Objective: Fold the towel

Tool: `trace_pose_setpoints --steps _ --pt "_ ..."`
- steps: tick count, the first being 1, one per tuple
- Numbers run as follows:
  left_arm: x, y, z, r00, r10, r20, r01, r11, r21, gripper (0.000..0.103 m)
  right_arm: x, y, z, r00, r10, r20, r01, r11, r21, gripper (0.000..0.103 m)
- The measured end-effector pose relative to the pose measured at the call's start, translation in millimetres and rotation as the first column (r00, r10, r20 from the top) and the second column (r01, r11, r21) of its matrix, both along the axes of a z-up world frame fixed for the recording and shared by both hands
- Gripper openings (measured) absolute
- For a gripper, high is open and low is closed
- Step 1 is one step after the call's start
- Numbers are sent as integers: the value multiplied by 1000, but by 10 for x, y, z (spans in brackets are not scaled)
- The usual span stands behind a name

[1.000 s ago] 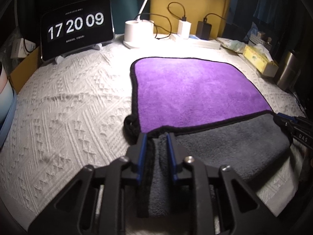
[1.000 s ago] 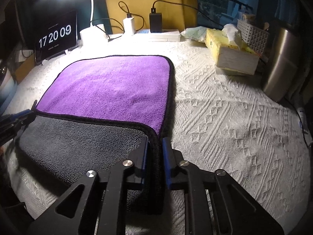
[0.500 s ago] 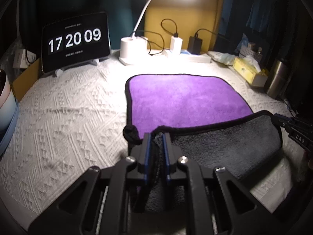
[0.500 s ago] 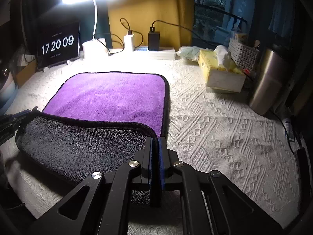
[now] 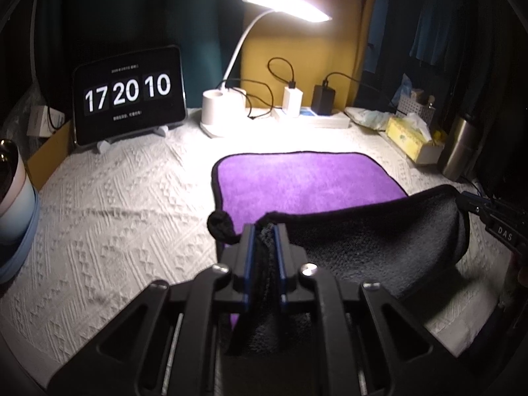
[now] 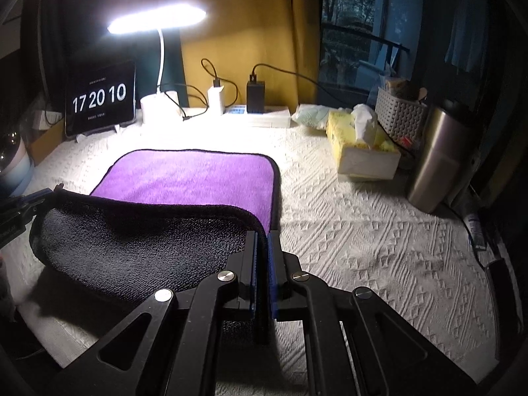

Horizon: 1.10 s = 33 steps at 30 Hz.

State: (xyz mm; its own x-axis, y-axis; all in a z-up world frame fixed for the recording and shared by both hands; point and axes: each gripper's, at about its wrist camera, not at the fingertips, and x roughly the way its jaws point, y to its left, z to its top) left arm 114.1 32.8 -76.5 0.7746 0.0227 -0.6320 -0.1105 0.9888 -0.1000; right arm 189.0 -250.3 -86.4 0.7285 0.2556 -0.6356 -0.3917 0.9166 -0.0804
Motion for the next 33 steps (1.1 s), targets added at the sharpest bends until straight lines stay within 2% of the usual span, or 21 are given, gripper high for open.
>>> trace_pose_setpoints --steps 14,33 --pt "249 133 211 998 4 55 -4 1000 6 12 209 85 235 998 11 65 -13 999 30 7" --pt "780 287 201 998 -1 65 0 1000 7 12 758 240 226 997 10 72 -12 1000 19 7"
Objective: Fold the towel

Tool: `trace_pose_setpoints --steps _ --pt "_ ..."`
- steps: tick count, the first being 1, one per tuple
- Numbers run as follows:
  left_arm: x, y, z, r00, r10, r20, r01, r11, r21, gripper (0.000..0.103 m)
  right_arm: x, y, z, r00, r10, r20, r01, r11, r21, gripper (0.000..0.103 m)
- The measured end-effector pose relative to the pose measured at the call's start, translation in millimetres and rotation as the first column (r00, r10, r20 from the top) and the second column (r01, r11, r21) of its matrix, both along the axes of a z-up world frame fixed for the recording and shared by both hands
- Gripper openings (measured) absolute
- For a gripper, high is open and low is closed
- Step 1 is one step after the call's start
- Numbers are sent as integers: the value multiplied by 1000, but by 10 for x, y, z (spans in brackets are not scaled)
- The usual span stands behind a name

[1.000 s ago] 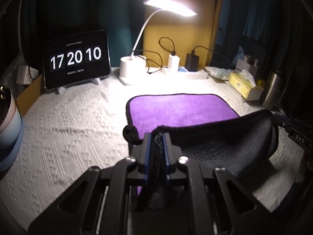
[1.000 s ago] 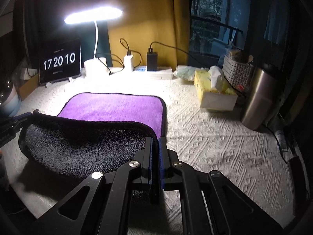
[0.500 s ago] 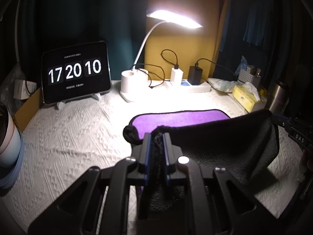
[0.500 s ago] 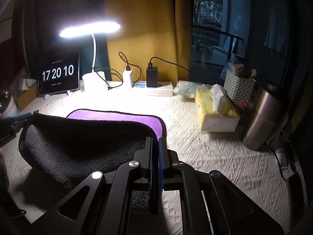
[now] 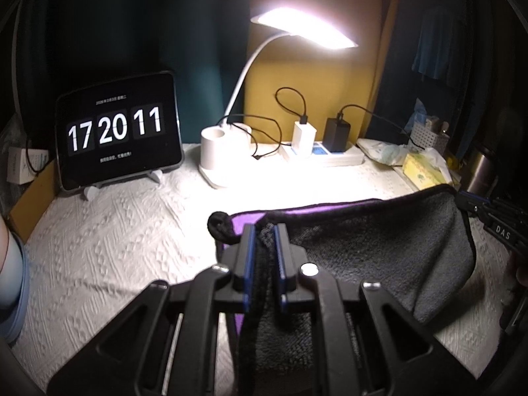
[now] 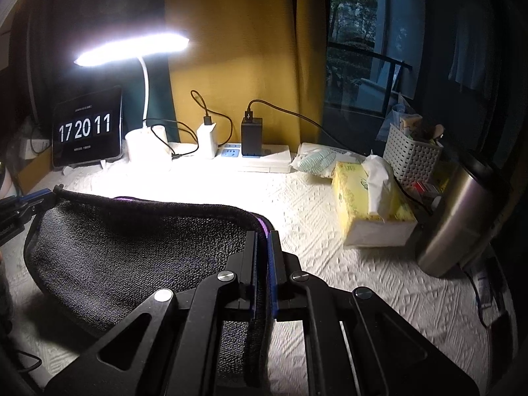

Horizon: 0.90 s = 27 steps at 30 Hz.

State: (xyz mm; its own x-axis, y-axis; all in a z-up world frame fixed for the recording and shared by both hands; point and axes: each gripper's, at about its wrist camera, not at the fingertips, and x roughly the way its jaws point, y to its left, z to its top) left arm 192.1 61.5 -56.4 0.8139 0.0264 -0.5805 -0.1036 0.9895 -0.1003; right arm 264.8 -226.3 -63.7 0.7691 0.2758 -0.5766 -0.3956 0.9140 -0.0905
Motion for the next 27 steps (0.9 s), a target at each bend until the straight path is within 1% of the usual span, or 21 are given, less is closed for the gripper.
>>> trace_pose_setpoints --steps 16,27 --pt "412 71 -121 1000 0 -15 0 1000 5 12 427 94 -117 1000 -2 -19 2 1000 -4 7" --pt "651 165 -247 999 12 -43 -13 1000 -12 12 669 176 -221 999 2 -37 -2 1000 -6 7"
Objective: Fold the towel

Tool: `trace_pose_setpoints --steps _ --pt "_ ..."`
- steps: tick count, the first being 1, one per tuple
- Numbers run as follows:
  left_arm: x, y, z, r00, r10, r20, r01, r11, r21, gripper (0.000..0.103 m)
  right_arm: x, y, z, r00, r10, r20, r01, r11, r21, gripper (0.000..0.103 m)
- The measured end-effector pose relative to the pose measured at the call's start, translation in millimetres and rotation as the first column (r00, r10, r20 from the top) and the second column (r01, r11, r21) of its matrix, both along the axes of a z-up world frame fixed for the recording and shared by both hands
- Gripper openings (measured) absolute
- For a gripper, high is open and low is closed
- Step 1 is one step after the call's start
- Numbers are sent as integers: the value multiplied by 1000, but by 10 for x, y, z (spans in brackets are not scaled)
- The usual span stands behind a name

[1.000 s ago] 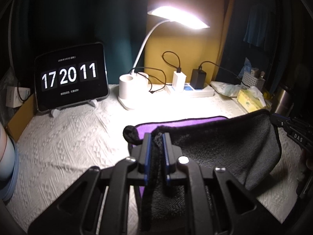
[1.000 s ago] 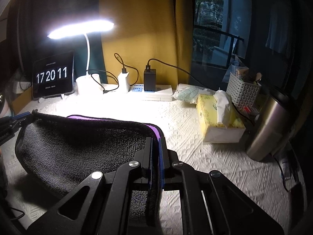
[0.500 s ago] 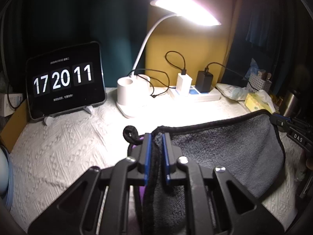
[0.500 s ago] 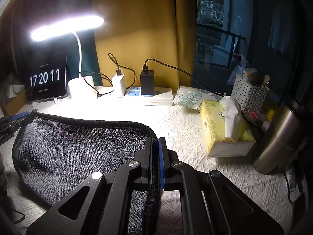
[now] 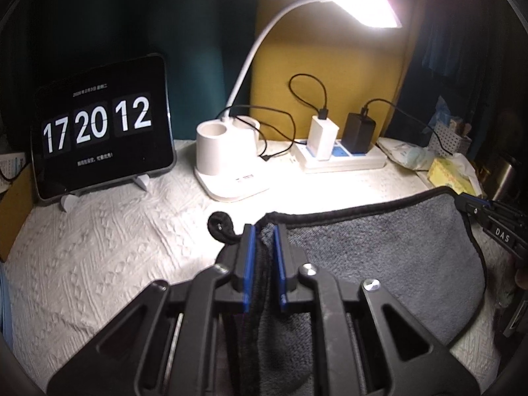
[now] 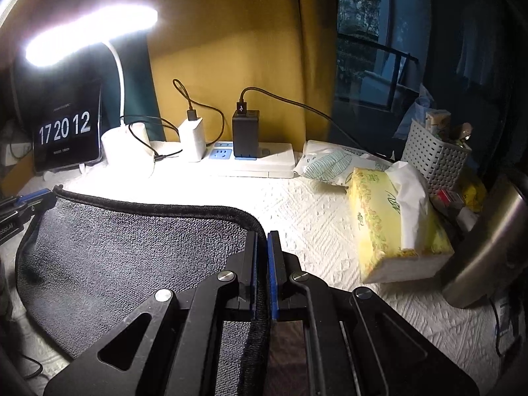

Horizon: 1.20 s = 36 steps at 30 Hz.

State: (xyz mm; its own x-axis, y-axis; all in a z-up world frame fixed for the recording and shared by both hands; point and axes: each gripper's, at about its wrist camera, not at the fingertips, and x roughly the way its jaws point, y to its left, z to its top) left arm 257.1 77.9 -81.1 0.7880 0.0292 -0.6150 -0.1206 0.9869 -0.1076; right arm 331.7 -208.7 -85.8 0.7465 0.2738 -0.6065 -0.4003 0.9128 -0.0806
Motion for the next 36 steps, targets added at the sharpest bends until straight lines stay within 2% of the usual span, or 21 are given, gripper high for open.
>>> trace_pose_setpoints --steps 11,22,36 --pt "222 35 -100 1000 -9 -29 9 1000 1 12 201 61 -134 1000 -9 -24 8 1000 -16 7" --pt "410 81 -285 996 -10 -93 9 1000 -11 12 361 123 -314 998 -11 -59 9 999 -34 7" --pt "582 126 -492 982 -12 -186 5 999 -42 15 599 203 -582 987 -40 -158 28 996 -82 7"
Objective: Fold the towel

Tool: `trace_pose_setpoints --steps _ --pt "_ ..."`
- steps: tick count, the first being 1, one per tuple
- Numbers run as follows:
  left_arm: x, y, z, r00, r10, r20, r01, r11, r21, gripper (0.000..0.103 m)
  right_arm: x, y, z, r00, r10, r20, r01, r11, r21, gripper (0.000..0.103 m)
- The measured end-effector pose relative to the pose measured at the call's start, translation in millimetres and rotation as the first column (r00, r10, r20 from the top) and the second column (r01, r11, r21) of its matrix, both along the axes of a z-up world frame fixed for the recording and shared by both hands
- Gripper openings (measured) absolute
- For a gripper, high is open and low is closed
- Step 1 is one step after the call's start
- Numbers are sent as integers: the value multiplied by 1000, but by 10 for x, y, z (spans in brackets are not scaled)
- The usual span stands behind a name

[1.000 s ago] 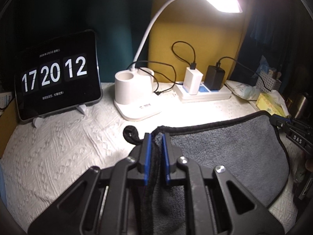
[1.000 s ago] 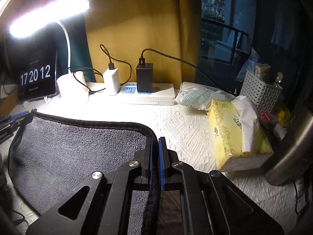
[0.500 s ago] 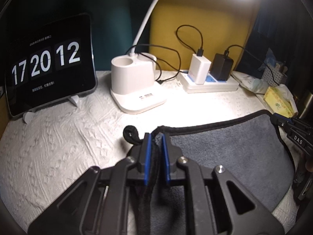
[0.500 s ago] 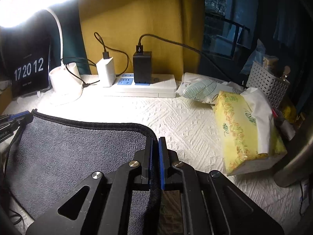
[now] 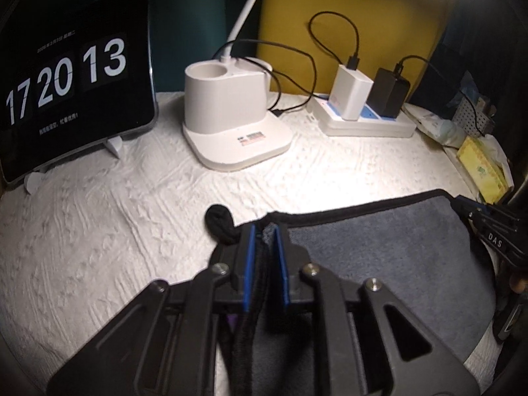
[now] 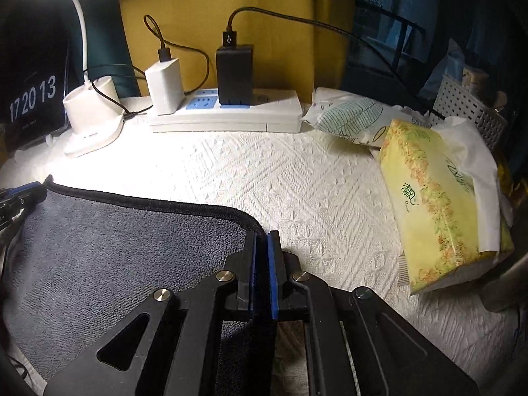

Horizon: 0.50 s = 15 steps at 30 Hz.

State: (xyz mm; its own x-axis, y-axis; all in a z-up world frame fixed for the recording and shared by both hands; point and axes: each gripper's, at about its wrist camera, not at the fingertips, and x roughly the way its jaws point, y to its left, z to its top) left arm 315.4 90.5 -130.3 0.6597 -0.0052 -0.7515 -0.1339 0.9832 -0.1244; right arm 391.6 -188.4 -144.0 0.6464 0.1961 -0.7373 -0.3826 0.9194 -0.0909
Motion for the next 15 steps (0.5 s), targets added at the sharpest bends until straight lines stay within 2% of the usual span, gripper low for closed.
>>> trace_pose_setpoints --steps 7,10,11,12,14,15 --pt "37 -28 -26 1000 -4 -16 5 1000 24 18 18 15 -33 1000 -7 -4 7 1000 -23 9" --pt "31 -18 -14 1000 4 -15 -4 1000 23 20 30 20 -30 1000 -15 -2 15 1000 -26 16" --pt "35 -18 -7 1000 10 -15 -9 1000 25 21 35 13 -25 1000 -21 -3 21 999 -25 23" --pt "32 -10 3 1000 13 -13 -13 1000 26 24 35 -1 -13 1000 -27 -4 27 999 -22 30" --pt "-5 13 47 1000 28 -1 -27 999 30 32 22 -14 11 1000 -30 -4 30 999 -15 38" --pt "-18 17 67 1000 31 2 -31 999 30 47 11 -14 21 1000 -28 -4 28 1000 -13 42"
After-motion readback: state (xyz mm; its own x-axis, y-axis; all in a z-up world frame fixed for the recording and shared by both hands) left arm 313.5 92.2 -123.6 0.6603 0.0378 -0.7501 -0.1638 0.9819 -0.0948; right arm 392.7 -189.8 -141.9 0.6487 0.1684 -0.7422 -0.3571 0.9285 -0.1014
